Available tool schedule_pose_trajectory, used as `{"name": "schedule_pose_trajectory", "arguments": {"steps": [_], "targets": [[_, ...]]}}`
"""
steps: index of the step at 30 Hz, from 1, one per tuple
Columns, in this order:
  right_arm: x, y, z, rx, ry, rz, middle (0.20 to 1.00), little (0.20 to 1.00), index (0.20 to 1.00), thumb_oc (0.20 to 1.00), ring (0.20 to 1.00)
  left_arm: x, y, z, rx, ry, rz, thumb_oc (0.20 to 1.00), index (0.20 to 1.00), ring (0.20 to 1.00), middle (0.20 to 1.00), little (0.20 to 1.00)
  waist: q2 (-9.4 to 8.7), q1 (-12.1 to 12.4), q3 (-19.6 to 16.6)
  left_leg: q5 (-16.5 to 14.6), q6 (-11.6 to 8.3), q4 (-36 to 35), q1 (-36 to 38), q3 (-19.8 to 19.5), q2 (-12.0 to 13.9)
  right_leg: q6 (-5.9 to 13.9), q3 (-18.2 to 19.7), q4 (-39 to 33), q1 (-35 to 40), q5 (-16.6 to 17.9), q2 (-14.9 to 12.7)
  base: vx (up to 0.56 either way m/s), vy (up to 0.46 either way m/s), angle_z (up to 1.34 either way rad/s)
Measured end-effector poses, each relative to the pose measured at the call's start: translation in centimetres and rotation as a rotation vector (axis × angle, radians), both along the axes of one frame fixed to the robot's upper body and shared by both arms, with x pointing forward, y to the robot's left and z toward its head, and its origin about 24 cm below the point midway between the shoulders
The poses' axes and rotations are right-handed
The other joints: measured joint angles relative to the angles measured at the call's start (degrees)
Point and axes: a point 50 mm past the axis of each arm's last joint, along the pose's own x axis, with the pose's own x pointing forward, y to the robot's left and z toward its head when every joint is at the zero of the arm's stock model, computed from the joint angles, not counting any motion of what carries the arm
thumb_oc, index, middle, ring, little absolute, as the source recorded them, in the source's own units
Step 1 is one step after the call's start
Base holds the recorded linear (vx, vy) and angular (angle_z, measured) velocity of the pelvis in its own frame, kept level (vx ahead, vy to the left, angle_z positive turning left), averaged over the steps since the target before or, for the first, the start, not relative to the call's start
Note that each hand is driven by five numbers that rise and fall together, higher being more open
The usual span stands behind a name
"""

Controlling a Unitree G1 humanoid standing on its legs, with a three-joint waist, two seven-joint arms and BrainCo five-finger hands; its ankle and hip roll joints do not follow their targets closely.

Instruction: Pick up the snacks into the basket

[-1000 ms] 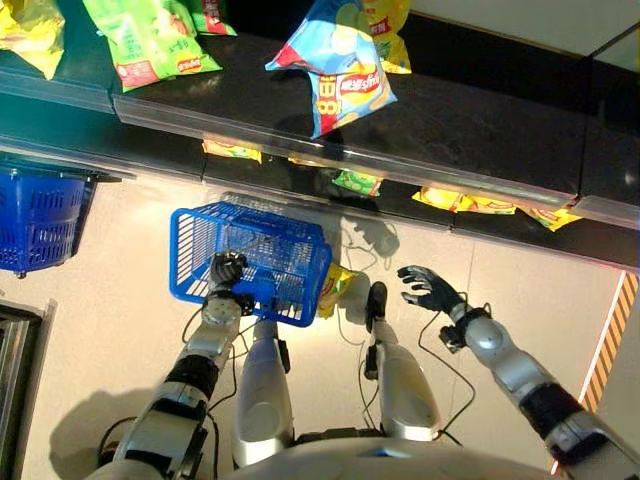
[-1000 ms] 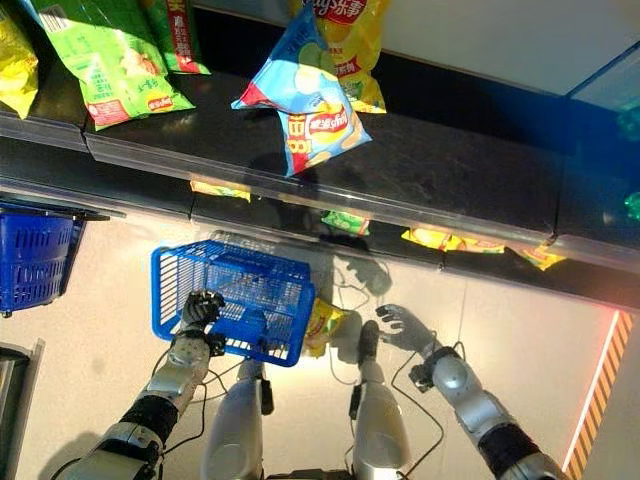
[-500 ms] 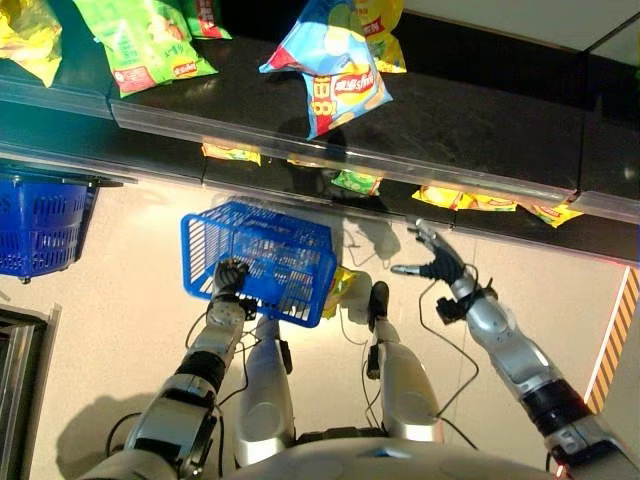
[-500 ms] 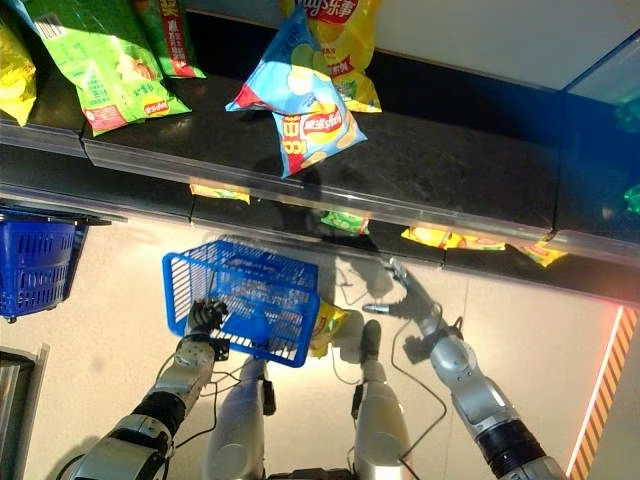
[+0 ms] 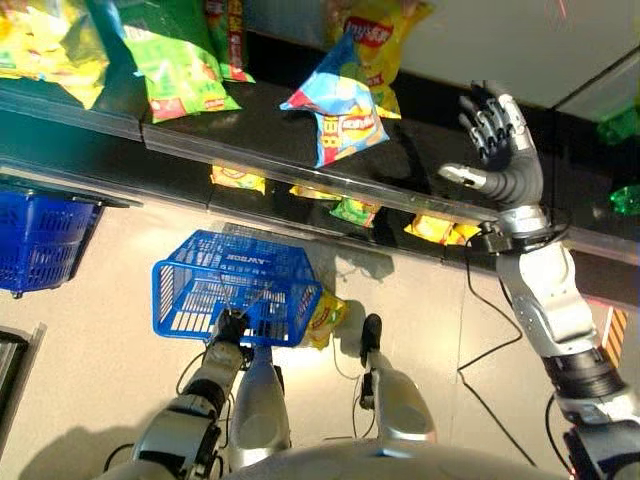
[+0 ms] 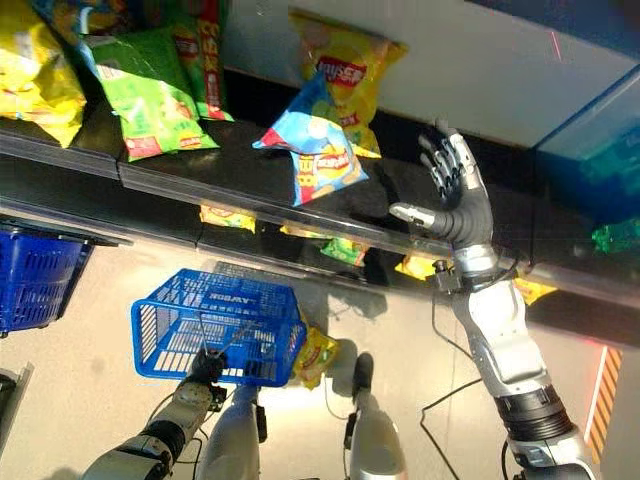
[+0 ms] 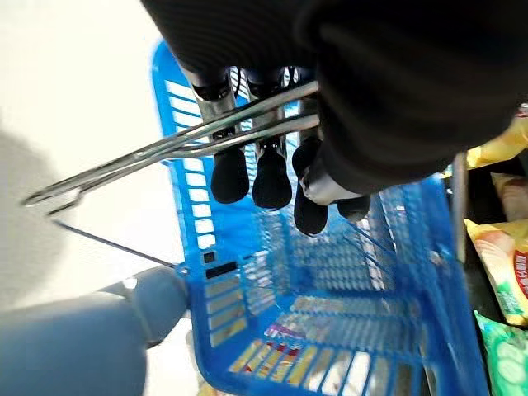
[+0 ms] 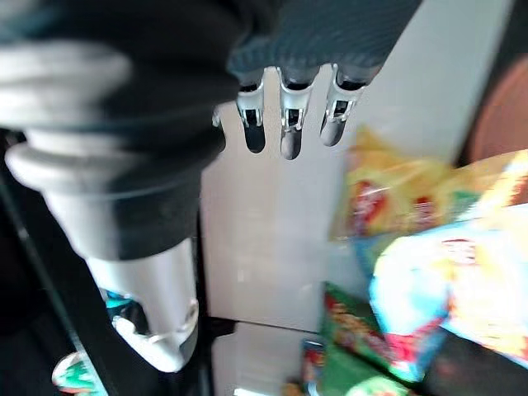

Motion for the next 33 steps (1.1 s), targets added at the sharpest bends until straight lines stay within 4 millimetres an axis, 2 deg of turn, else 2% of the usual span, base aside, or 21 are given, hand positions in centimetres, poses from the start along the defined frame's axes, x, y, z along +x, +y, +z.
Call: {"name": "schedule_pose_trajectory", "arguments": {"steps": [2, 4, 6, 7, 11, 16, 19, 22, 25, 33], "targets": [[1.3, -0.1, 0.4, 0.002, 0.009, -0.029, 1.000, 1.000, 1.000, 1.000, 1.000, -0.1, -0.3, -0.1, 0.007, 0.005, -0.026, 0.200, 0.200, 0.200, 0.200, 0.200, -0.01, 1.1, -0.1, 0.1, 0.05, 0.0, -0.1, -0.1, 0.0, 0.22, -0.1, 0.0, 0.0, -0.2, 0.0, -0.01, -0.020, 0.06], [3.8, 0.4, -0.1, -0.061, 0.081, -0.091, 1.000, 1.000, 1.000, 1.000, 1.000, -0.3, -0.5, -0.2, 0.011, 0.013, -0.043, 0.200, 0.200, 0.200, 0.200, 0.200, -0.07, 2.6, -0.2, 0.2, 0.16, 0.0, -0.2, -0.4, -0.1, 0.35, -0.5, 0.0, 0.2, -0.3, 0.0, -0.02, -0.007, 0.08], [4.8, 0.3, -0.9, -0.079, 0.132, -0.136, 1.000, 1.000, 1.000, 1.000, 1.000, -0.3, -0.6, -0.3, 0.015, 0.014, -0.056, 0.200, 0.200, 0.200, 0.200, 0.200, -0.08, 3.0, -0.2, 0.2, 0.21, 0.0, -0.3, -0.9, -0.2, 0.32, -1.0, 0.0, 0.4, -0.3, 0.0, -0.03, 0.004, 0.11], [6.0, 0.1, -1.5, -0.131, 0.184, -0.197, 1.000, 1.000, 1.000, 1.000, 1.000, -0.2, -0.7, -0.2, 0.016, 0.012, -0.061, 0.200, 0.200, 0.200, 0.200, 0.200, -0.05, 4.0, -0.2, 0.3, 0.30, 0.0, -0.4, -1.4, -0.3, 0.28, -1.3, 0.0, 0.5, -0.3, -0.1, -0.04, 0.005, 0.12], [9.3, 0.0, -1.8, -0.242, 0.287, -0.330, 1.000, 1.000, 1.000, 1.000, 1.000, 0.4, -0.9, 0.2, 0.032, -0.010, -0.093, 0.200, 0.200, 0.200, 0.200, 0.200, -0.01, 5.6, -0.2, 0.6, 0.56, 0.0, -1.3, -2.1, -0.5, 0.18, -2.0, 0.0, 0.1, -0.2, -0.3, -0.04, 0.022, 0.11], [11.8, 0.3, -1.8, -0.302, 0.391, -0.426, 1.000, 1.000, 1.000, 1.000, 1.000, 0.9, -1.3, 0.5, 0.059, -0.028, -0.144, 0.200, 0.200, 0.200, 0.200, 0.200, 0.10, 7.2, 0.3, 0.6, 0.56, 0.0, -1.5, -3.0, -0.7, 0.24, -2.9, 0.0, 0.4, -0.4, -0.3, -0.02, 0.024, 0.08], [12.3, 1.0, -1.8, -0.297, 0.409, -0.426, 1.000, 1.000, 1.000, 1.000, 1.000, 1.5, -1.4, 0.9, 0.069, -0.052, -0.148, 0.200, 0.200, 0.200, 0.200, 0.200, 0.18, 7.8, 1.5, 0.6, 0.51, 0.0, -1.7, -3.2, -0.7, 0.21, -3.4, 0.0, 0.5, -0.5, -0.3, 0.00, 0.030, 0.07], [12.7, 0.6, -2.5, -0.288, 0.455, -0.459, 1.000, 1.000, 1.000, 1.000, 1.000, 2.2, -1.4, 1.5, 0.073, -0.083, -0.145, 0.200, 0.200, 0.200, 0.200, 0.200, 0.23, 8.2, 2.5, 0.5, 0.46, 0.5, -2.6, -3.9, -0.8, 0.18, -4.3, 0.0, 0.5, -0.6, -0.2, 0.00, 0.014, 0.16], [12.9, -0.1, -2.1, -0.272, 0.465, -0.493, 1.000, 1.000, 1.000, 1.000, 1.000, 2.8, -1.3, 1.9, 0.076, -0.101, -0.146, 0.200, 0.200, 0.200, 0.200, 0.200, 0.26, 8.8, 3.0, 0.5, 0.46, 0.8, -3.1, -4.6, -0.9, 0.17, -4.8, 0.0, 0.5, -0.7, -0.2, 0.00, 0.017, 0.08], [13.0, 0.0, -1.8, -0.235, 0.456, -0.499, 1.000, 1.000, 1.000, 1.000, 1.000, 3.0, -1.4, 2.2, 0.098, -0.122, -0.155, 0.200, 0.200, 0.200, 0.200, 0.200, 0.17, 8.8, 3.3, 0.5, 0.44, 1.2, -3.9, -4.9, -0.9, 0.14, -5.1, 0.0, 0.0, -0.7, -0.2, 0.01, 0.013, 0.01]]}}
